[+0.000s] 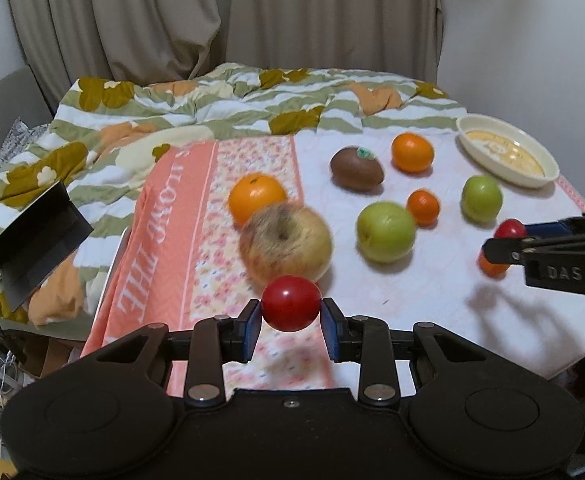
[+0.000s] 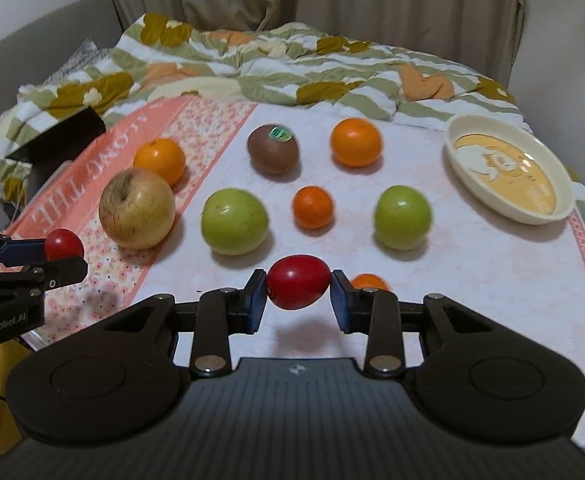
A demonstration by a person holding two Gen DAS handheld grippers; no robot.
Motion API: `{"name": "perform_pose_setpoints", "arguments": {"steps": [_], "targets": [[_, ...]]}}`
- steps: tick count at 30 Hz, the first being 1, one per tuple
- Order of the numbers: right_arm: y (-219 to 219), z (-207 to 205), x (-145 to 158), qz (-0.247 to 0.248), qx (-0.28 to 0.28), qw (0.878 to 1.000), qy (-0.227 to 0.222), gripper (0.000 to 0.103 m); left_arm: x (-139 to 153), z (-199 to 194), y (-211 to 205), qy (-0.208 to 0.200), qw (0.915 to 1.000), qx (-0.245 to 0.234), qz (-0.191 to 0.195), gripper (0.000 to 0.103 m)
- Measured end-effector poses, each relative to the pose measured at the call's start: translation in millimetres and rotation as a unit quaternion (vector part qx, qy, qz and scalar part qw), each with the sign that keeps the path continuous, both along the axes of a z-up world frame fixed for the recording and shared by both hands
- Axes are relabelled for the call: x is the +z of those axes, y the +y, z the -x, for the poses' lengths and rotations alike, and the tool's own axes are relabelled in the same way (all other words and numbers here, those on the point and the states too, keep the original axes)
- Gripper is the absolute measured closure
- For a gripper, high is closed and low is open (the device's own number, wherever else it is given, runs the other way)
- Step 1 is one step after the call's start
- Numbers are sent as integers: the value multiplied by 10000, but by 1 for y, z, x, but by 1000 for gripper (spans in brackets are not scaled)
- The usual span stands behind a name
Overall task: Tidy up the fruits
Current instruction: 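Carry the cherry tomato in the left tool into the cream bowl and release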
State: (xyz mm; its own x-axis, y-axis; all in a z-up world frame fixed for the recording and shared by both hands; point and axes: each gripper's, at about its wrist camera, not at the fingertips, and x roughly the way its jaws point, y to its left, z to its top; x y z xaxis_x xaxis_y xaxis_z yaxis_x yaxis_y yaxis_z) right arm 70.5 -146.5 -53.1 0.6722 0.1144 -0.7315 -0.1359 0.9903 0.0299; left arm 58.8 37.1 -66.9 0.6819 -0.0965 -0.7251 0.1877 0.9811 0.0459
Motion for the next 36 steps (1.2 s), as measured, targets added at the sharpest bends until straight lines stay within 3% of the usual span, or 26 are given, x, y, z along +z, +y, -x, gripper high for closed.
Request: {"name": "perform_pose_setpoints", "arguments": {"steps": [10,19,27,36], "targets": [[-98,8,46,130,296,9992,-235,53,42,-8,-79,-268,9988,395,136,67],[-197,-22,68,309,153,9980,-532,53,63,-38,-154,-470,9966,476,482,67],[-257,-68,72,236,-32,9971,-728,53,70,-90,-212,-517,9967,147,614,67],[-302,-136,49,-62,-359,9977,-573,53,52,-168,-273,-366,9972,-492,431,67]]}}
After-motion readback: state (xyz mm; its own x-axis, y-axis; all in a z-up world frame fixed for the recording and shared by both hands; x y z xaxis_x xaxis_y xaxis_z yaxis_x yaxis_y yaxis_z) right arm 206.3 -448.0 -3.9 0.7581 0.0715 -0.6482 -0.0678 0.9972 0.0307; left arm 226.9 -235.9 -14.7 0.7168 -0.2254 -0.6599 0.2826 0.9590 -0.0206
